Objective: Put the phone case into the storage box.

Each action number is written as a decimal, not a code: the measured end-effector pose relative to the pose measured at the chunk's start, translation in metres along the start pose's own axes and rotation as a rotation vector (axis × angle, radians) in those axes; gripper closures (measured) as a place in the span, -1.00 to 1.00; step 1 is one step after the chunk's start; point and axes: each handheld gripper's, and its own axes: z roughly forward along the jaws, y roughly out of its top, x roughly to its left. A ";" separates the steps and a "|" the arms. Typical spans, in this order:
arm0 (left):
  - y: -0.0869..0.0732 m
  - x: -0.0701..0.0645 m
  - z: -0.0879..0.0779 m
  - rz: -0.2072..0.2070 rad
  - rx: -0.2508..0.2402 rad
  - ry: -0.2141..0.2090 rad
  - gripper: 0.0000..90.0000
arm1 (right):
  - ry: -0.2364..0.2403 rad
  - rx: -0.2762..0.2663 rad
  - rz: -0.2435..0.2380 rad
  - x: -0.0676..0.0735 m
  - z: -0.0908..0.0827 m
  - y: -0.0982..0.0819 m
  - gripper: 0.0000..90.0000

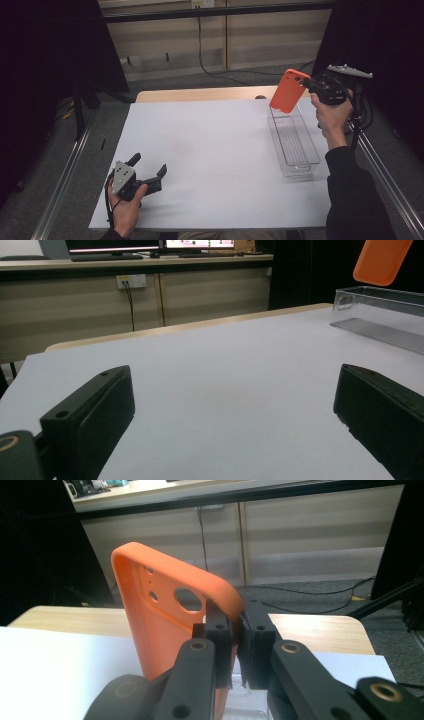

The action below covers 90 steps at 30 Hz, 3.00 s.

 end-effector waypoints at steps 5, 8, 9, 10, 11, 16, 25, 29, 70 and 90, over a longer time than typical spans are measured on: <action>0.000 0.001 0.000 0.001 0.000 0.001 -0.93 | -0.008 0.016 -0.014 -0.001 0.006 -0.004 0.88; 0.000 0.002 0.000 0.002 0.007 0.003 -0.93 | -0.011 0.021 -0.015 -0.002 0.010 -0.007 0.88; 0.000 0.002 0.000 0.002 0.008 0.003 -0.93 | -0.018 0.021 -0.015 -0.002 0.011 -0.008 0.88; 0.000 0.002 0.000 0.002 0.007 0.003 -0.93 | -0.022 0.021 -0.018 -0.002 0.012 -0.009 0.88; 0.000 0.002 0.000 0.005 0.006 0.003 -0.93 | -0.025 0.023 -0.023 -0.002 0.013 -0.009 0.88; 0.000 0.002 0.000 0.005 0.010 0.001 -0.93 | -0.032 0.026 -0.038 -0.002 0.017 -0.011 0.88; -0.001 0.001 0.000 0.002 0.010 0.001 -0.93 | -0.044 0.029 -0.026 -0.009 0.019 -0.012 0.88; 0.000 0.001 0.000 0.001 0.007 0.000 -0.93 | -0.055 0.031 -0.030 -0.012 0.023 -0.014 0.88; 0.000 0.001 0.000 0.004 0.001 0.001 -0.93 | -0.129 0.110 -0.135 -0.005 0.053 -0.043 0.88; -0.001 0.000 0.001 0.010 0.012 -0.001 -0.93 | -0.091 0.123 -0.135 -0.010 0.062 -0.042 0.88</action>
